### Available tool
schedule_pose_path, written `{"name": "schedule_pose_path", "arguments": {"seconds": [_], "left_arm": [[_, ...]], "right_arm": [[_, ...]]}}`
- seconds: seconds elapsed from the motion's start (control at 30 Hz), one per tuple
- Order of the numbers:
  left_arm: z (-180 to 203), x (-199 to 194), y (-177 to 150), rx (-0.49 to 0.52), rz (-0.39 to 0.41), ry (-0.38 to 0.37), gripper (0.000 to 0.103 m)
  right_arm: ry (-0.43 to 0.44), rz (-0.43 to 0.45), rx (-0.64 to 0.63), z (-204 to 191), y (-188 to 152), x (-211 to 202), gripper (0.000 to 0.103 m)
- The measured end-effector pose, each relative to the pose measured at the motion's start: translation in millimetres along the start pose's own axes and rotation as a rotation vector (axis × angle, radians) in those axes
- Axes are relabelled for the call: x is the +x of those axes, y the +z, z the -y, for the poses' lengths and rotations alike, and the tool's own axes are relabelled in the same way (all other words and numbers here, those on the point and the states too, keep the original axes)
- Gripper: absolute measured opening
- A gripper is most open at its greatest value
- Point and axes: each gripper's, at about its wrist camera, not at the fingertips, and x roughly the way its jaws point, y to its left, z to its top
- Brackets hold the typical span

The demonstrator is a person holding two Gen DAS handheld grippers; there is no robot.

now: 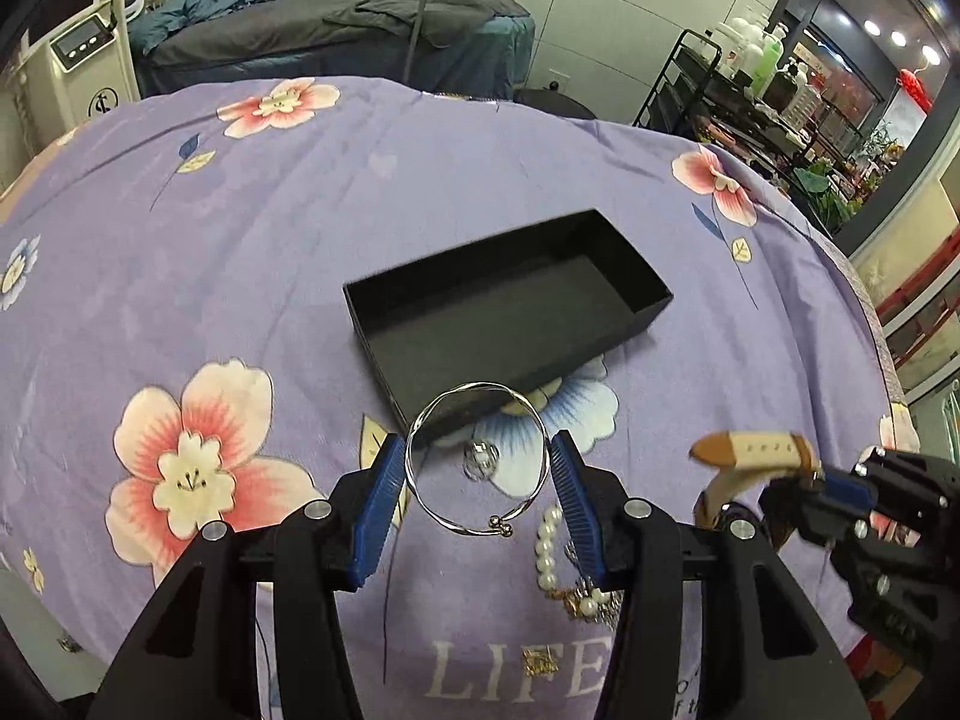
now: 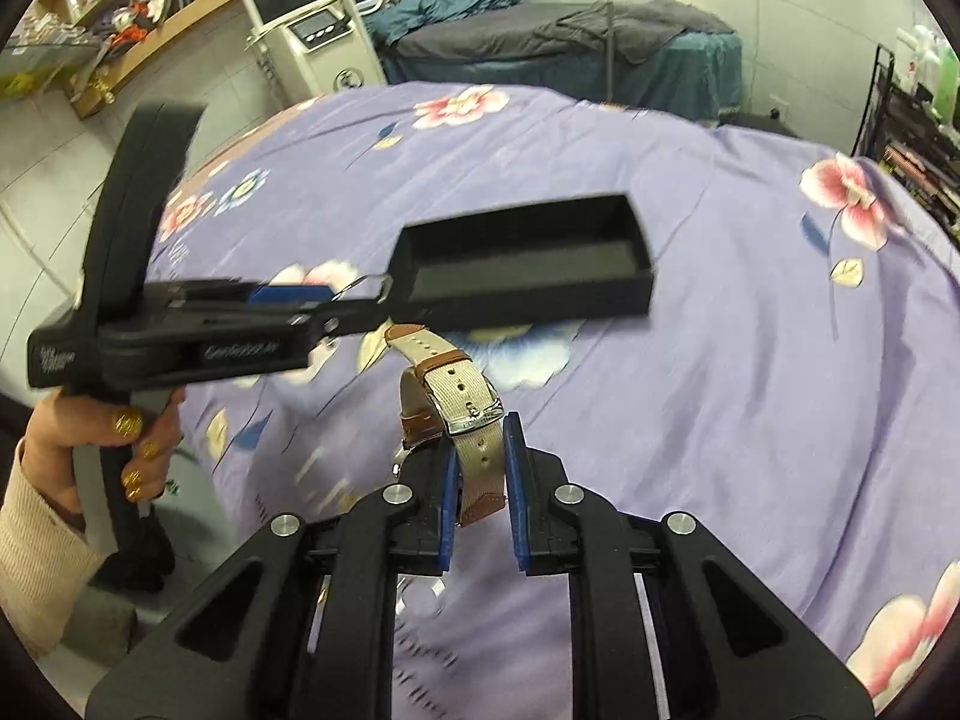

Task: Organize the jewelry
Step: 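Lower the watch into the black box with the right tool while the left tool drops the bangle in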

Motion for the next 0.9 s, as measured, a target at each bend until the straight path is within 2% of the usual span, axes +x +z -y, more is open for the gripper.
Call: {"name": "schedule_pose_path", "arguments": {"seconds": [0.13,0.3,0.4,0.73,0.77,0.8,0.83,0.87,0.9], "left_arm": [[-4,6,18,-0.017,0.011,-0.019,0.049],[1,24,37,0.002,0.017,0.004,0.049],[3,37,46,-0.004,0.01,0.011,0.049],[-1,69,56,-0.019,-0.018,0.042,0.049],[-2,70,55,-0.018,-0.019,0.048,0.05],[-3,69,54,-0.015,-0.016,0.051,0.052],[-3,68,52,-0.01,-0.01,0.061,0.063],[-4,66,51,-0.006,-0.001,0.075,0.069],[-4,63,51,-0.001,0.012,0.091,0.078]], "right_arm": [[-0.04,0.039,0.052,19,28,11,0.015],[-0.013,0.081,0.139,41,67,36,0.015],[0.003,0.068,0.181,51,85,57,0.015],[-0.001,0.024,0.248,57,97,105,0.017],[-0.002,0.024,0.249,57,96,106,0.022],[-0.011,0.028,0.246,57,96,106,0.038],[-0.031,0.048,0.239,56,95,103,0.048],[-0.047,0.069,0.234,55,94,100,0.067],[-0.057,0.088,0.228,54,94,97,0.07]]}}
